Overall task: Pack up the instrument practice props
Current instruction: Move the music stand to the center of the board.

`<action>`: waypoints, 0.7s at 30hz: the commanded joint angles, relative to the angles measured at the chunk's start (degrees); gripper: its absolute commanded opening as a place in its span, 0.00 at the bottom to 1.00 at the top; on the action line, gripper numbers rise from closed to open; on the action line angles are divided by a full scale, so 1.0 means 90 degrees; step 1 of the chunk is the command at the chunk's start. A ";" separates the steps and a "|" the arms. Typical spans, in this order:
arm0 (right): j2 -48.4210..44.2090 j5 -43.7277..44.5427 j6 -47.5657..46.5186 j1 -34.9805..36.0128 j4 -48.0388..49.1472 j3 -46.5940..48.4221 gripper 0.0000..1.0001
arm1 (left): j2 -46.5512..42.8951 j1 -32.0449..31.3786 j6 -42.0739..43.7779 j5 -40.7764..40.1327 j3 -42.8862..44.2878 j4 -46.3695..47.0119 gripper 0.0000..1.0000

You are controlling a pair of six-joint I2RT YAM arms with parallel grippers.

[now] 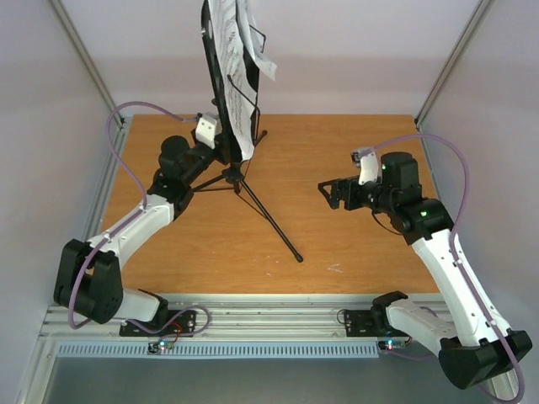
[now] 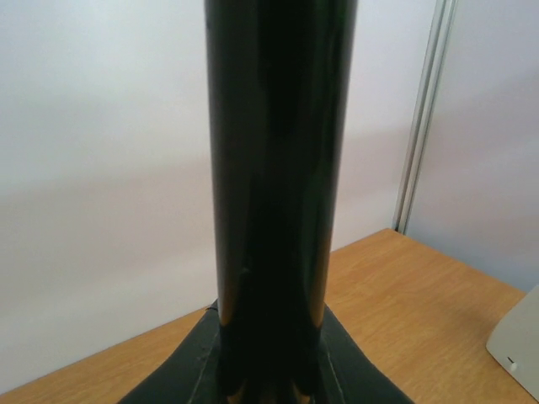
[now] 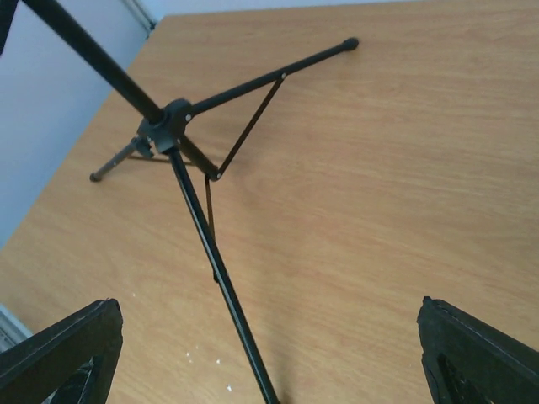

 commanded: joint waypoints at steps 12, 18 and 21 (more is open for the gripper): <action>-0.0437 0.0888 0.0687 0.1908 -0.0268 -0.0765 0.96 | -0.0588 -0.0216 -0.0480 0.0126 -0.0294 -0.0207 0.86; 0.0488 0.1616 0.1018 0.3180 0.0253 -0.1473 0.94 | -0.1451 -0.0214 -0.0651 -0.0750 -0.1687 -0.0102 0.97; 0.1213 0.2209 0.1064 0.3829 0.0446 -0.1521 0.94 | -0.1941 -0.0214 -0.0898 -0.1057 -0.2198 -0.0555 0.97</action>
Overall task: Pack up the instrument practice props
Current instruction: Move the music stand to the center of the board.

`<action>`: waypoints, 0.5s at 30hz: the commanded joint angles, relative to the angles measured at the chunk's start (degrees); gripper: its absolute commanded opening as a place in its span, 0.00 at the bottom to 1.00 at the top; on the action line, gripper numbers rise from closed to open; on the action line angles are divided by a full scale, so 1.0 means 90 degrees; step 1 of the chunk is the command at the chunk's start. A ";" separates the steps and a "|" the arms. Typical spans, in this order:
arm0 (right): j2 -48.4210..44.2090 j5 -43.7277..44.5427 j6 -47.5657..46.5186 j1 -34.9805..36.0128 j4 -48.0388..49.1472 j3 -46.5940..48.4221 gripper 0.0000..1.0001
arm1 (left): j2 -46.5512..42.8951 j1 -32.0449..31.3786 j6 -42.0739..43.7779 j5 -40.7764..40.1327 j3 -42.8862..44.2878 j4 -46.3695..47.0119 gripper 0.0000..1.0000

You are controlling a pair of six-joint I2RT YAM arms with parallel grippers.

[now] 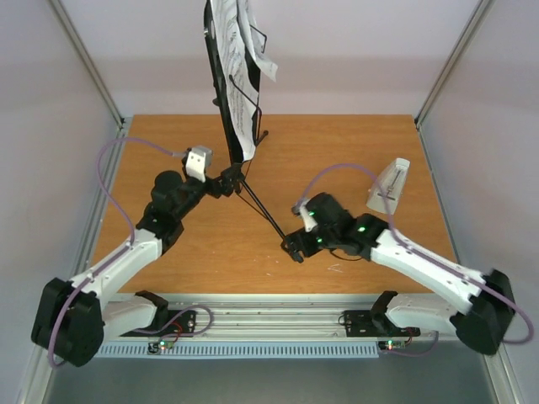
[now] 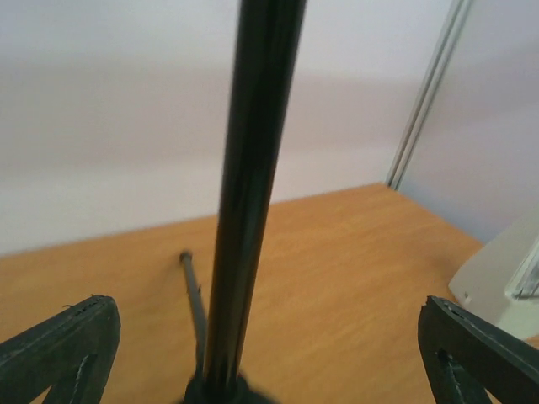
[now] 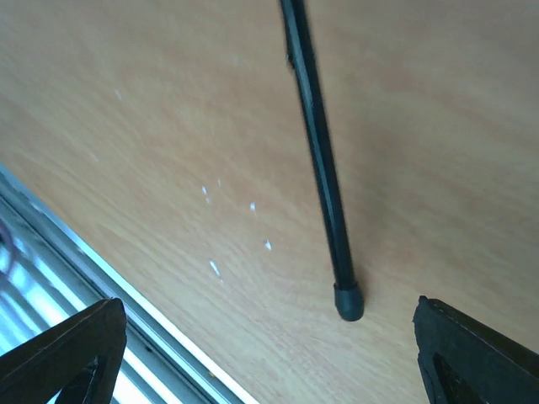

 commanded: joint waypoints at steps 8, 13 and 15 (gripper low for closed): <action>0.1841 0.1447 0.0166 0.0813 0.0875 -0.0321 0.95 | -0.1999 0.0002 -0.1850 -0.1459 -0.0932 -0.3624 0.98; 0.2585 0.1684 -0.0012 0.0794 0.0787 -0.0109 0.94 | -0.2807 0.0002 -0.2087 -0.1146 -0.0843 -0.4834 0.99; 0.2675 0.1760 -0.0026 0.0760 0.0810 -0.0088 0.94 | -0.2938 0.0002 -0.2090 -0.1084 -0.0677 -0.5383 0.99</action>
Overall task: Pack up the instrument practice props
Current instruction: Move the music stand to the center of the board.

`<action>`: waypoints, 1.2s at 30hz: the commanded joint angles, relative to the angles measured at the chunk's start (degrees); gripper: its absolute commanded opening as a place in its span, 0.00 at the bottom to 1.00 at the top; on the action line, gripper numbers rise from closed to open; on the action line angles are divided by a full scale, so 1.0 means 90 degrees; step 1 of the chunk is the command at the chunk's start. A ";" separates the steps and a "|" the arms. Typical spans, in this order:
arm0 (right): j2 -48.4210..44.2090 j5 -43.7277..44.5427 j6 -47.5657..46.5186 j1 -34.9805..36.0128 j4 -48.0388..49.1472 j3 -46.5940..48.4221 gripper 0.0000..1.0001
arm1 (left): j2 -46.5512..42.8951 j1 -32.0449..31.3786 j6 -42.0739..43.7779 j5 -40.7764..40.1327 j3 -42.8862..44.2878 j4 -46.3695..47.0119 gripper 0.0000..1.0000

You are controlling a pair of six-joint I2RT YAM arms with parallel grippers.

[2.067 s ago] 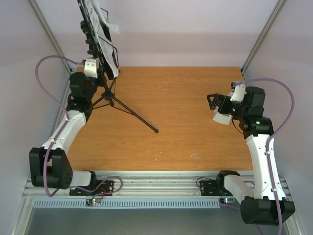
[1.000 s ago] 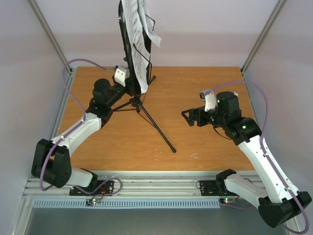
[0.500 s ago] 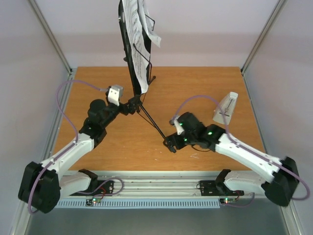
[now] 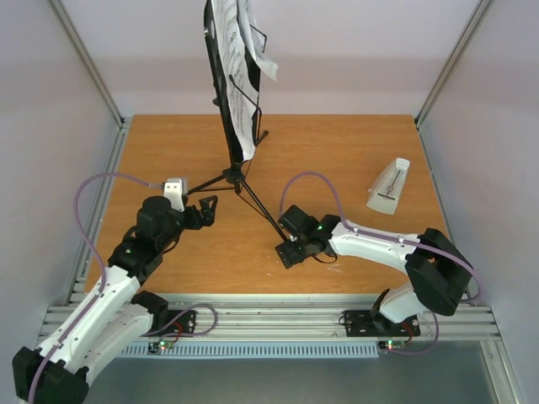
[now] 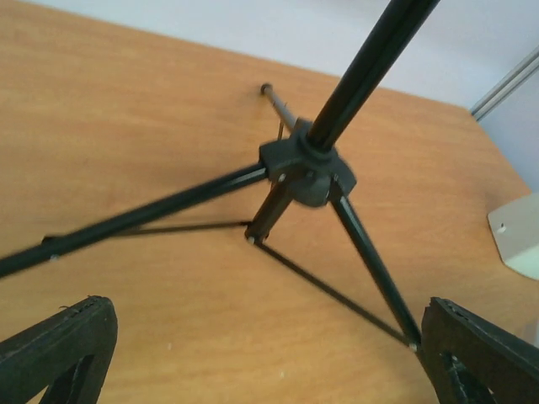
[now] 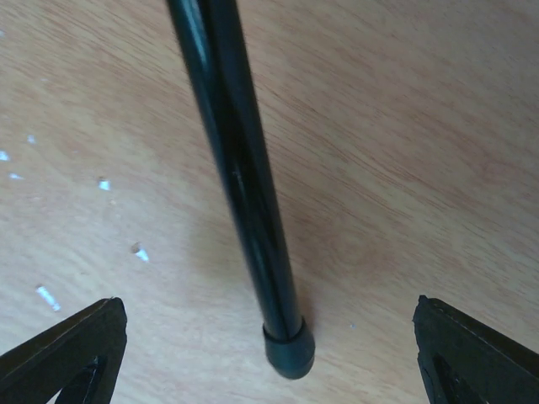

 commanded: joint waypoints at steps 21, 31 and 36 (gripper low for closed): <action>0.0492 0.0367 -0.0331 -0.2037 0.0078 0.0466 0.95 | -0.0099 -0.0002 -0.0143 0.0114 0.0019 -0.1546 0.99; 0.0575 0.0029 -0.0434 -0.2763 0.0171 0.0680 0.95 | 0.1188 0.0048 0.0451 -0.0114 -0.0047 0.0054 0.99; 0.0506 -0.0129 -0.0458 -0.2806 0.0214 0.0656 0.95 | 0.2458 0.0651 0.1412 0.0972 0.0643 0.0686 0.99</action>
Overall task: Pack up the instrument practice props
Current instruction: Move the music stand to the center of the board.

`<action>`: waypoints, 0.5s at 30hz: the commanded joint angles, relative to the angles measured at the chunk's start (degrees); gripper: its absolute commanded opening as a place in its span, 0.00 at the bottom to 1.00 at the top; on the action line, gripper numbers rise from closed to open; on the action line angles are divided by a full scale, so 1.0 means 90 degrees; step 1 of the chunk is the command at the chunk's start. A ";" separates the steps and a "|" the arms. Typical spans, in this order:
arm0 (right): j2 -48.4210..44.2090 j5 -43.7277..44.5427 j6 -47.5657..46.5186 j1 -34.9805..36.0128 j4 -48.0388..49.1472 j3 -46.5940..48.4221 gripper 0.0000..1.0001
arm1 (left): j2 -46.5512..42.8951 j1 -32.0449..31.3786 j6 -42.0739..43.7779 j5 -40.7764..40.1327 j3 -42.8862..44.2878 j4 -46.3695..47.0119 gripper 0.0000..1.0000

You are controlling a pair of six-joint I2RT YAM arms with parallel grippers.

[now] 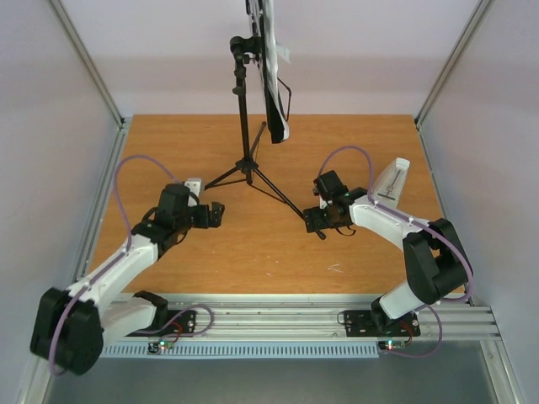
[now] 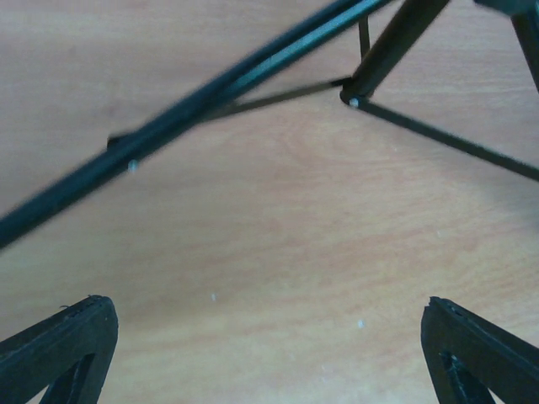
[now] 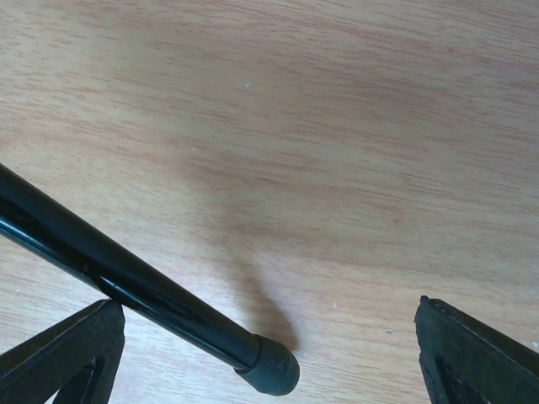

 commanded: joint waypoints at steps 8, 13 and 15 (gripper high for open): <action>-0.0084 -0.0086 -0.0116 -0.0113 0.0302 0.0142 0.95 | 0.1580 0.1251 0.1211 0.2359 0.1125 0.2013 0.98; -0.0092 -0.0100 -0.0126 -0.0113 0.0345 0.0116 0.95 | 0.2237 0.1261 0.1747 0.2772 0.1773 0.1574 0.97; -0.0140 -0.0100 -0.0126 -0.0113 0.0360 0.0094 0.95 | 0.2433 0.1261 0.1848 0.2790 0.1889 0.1610 0.96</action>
